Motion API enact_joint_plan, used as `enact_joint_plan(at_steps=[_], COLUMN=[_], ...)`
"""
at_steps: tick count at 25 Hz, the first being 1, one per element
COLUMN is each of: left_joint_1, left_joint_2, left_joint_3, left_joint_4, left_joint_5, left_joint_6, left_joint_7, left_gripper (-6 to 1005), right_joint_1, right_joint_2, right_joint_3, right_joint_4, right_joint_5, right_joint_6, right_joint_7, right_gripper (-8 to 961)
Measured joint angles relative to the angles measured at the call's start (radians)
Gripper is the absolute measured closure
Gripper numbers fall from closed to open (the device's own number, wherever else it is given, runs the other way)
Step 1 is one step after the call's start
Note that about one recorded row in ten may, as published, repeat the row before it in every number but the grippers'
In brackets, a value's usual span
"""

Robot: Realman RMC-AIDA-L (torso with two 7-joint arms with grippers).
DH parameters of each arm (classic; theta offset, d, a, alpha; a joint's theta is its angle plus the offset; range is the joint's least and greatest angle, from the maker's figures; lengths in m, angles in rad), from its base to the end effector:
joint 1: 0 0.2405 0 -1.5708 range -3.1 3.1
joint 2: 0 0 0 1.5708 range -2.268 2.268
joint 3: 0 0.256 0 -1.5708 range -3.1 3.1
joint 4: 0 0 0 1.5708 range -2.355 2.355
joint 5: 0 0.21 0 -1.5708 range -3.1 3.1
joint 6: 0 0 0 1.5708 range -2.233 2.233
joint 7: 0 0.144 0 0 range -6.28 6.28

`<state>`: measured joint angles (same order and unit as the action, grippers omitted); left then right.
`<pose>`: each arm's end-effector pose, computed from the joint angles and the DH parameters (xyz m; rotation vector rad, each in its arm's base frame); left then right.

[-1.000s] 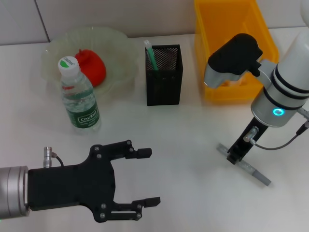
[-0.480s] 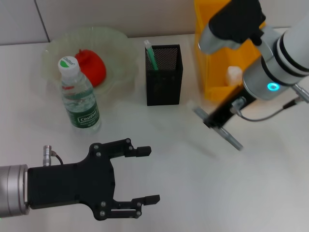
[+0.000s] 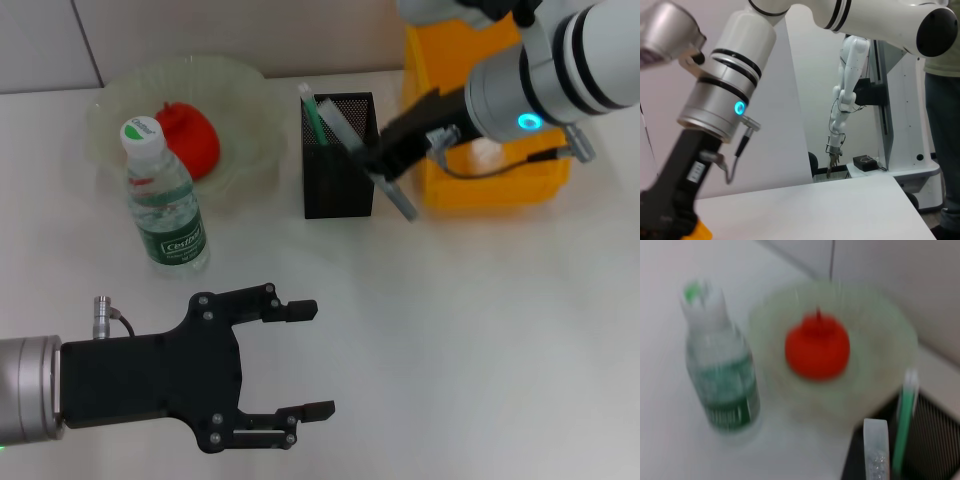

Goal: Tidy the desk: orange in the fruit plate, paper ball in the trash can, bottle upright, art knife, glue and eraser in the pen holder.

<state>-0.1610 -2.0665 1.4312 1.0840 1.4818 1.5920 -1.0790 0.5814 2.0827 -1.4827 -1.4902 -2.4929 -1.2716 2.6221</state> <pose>-0.2090 0.2437 -0.0237 -2.8888 0.1903 -0.8867 0.1190 0.3763 -0.0020 -2.5312 0.6856 -0.0856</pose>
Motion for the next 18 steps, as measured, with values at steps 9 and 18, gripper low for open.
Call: enact_joint_plan(at_steps=[9, 18], left_joint_1=[0.002, 0.009], left_joint_2=[-0.003, -0.003], left_joint_3=[0.000, 0.009], left_joint_4=[0.004, 0.009], left_joint_5=[0.000, -0.014], left_joint_6=[0.001, 0.005], left_joint_7=[-0.034, -0.049], left_gripper=[212, 212], right_joint_1=[-0.045, -0.060], right_joint_2=[-0.001, -0.002], right_joint_3=[0.021, 0.150], right_joint_4=[-0.004, 0.118], right_joint_5=[0.203, 0.484], right_joint_6=[0.181, 0.204], right_joint_7=[-0.163, -0.451], right_gripper=[820, 821])
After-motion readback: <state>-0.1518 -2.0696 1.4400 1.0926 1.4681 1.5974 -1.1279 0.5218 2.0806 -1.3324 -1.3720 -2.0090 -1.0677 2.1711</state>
